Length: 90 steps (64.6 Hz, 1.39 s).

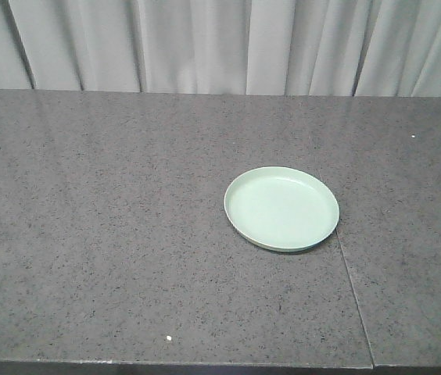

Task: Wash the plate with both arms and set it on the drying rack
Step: 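Move the right gripper above the pale green plate's rim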

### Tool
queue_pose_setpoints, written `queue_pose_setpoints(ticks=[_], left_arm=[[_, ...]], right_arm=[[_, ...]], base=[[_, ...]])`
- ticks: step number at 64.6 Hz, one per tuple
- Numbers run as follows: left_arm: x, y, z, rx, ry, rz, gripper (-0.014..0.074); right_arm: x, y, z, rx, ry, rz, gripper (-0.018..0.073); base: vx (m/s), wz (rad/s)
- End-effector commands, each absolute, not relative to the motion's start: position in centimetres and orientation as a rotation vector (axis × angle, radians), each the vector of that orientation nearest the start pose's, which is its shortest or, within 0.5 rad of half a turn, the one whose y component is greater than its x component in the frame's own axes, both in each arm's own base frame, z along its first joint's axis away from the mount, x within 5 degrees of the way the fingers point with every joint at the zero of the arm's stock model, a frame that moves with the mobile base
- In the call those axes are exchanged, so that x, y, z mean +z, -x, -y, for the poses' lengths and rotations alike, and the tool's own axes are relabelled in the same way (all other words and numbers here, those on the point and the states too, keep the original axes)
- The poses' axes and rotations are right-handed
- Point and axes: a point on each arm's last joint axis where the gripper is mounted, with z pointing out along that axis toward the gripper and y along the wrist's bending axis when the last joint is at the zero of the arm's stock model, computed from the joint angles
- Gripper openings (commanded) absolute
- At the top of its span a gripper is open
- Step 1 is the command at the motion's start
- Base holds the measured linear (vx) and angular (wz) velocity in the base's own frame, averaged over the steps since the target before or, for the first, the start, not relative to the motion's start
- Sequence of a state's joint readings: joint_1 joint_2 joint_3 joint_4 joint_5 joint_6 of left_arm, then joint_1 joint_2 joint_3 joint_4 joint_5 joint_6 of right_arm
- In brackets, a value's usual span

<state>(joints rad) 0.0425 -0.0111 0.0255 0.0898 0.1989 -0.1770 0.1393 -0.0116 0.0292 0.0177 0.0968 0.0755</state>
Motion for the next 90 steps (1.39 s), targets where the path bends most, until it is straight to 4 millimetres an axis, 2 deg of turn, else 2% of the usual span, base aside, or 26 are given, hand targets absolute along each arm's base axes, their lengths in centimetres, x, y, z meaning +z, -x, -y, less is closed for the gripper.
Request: queue_pose_setpoints(ticks=[1, 70, 84, 90], left_arm=[[20.5, -5.4, -0.3, -0.033, 0.119, -1.569, -0.0006], [20.5, -5.4, -0.3, -0.033, 0.119, -1.569, -0.0006], [20.5, -5.4, -0.3, -0.033, 0.119, -1.569, -0.0006], [20.5, -5.4, -0.3, -0.033, 0.119, -1.569, -0.0006]], right_arm=[[20.2, -5.6, -0.8, 0.179, 0.035, -1.518, -0.0004], [20.2, -5.6, -0.8, 0.187, 0.028, -1.518, -0.0004], [21.1, -5.5, -0.6, 0.457, -0.230, -1.411, -0.0004], [21.7, -5.4, -0.3, 0.516, -0.299, -1.340, -0.0004]], base=[[0.00, 0.00], [0.00, 0.00], [0.00, 0.00], [0.00, 0.00]])
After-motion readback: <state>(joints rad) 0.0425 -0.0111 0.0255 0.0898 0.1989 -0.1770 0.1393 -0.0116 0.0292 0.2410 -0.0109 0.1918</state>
